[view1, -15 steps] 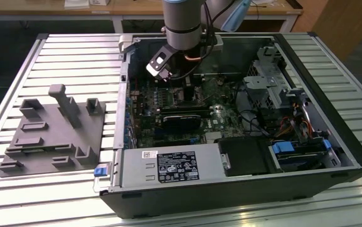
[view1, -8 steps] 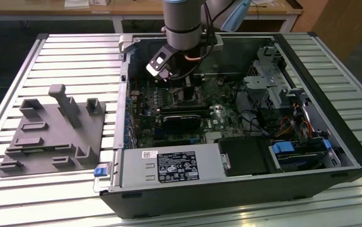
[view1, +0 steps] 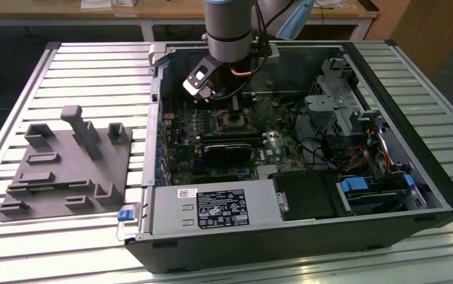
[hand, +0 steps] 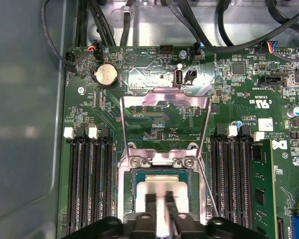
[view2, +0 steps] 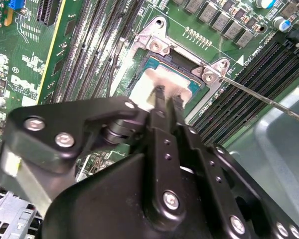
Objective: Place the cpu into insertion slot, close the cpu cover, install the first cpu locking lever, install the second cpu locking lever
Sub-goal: 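Place the cpu into insertion slot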
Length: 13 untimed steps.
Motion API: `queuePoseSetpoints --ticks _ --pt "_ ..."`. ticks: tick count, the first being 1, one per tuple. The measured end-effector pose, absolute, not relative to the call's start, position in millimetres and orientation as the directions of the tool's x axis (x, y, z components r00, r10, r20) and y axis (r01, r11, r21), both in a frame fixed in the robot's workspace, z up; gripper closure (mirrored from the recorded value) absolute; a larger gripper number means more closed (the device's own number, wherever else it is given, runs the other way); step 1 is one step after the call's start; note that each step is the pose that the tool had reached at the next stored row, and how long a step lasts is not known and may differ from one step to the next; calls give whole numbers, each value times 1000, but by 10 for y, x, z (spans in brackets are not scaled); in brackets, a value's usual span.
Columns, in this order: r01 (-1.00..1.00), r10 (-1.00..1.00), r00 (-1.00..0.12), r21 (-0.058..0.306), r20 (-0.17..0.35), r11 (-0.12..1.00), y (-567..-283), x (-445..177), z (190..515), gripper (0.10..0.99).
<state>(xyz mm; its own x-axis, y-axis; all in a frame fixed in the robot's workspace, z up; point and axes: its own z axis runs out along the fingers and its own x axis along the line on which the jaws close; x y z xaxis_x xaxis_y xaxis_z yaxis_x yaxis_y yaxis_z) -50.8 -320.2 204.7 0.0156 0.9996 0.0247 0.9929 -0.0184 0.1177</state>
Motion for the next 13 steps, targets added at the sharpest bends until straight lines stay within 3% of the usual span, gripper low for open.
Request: queuePoseSetpoints --ticks 4,13 --pt "993 1000 16 118 25 -18 -3202 -507 2047 980" --pt "992 999 41 118 5 -41 -3202 -503 2046 980"
